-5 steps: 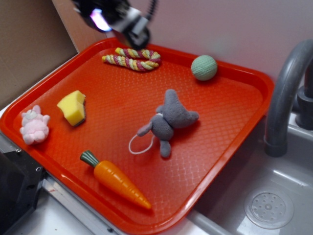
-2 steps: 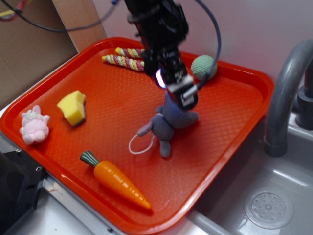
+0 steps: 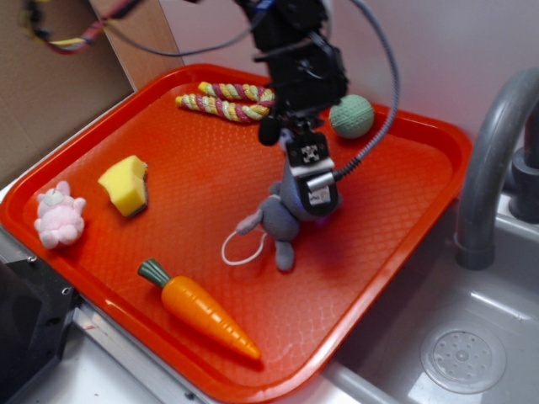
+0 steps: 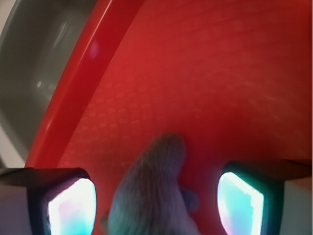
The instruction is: Grab the gray animal.
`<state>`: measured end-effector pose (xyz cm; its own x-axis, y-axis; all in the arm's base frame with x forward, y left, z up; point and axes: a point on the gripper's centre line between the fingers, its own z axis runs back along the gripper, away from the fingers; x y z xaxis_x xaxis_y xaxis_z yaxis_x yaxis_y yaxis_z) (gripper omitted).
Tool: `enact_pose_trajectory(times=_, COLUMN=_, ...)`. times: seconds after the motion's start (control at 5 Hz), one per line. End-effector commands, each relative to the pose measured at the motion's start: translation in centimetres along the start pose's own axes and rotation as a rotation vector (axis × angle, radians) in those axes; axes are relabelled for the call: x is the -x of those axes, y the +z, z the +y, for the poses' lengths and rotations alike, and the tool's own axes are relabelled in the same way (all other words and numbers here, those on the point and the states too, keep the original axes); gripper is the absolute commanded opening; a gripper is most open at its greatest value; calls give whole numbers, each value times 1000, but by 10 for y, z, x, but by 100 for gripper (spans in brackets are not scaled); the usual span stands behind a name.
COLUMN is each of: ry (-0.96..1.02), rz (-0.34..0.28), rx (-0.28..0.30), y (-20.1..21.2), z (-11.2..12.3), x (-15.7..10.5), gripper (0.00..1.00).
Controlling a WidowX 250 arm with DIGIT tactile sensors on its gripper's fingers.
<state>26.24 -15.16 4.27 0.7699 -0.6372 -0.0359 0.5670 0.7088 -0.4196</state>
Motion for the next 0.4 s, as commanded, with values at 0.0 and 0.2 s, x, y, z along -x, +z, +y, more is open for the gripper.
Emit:
enact_pose_trajectory(times=0.0, ry=-8, rz=-13, rx=57, y=20, z=-1, x=0, gripper=0)
enact_pose_trajectory(times=0.2, ry=7, rz=-47, rx=58, y=34, z=-2, x=5, gripper=0)
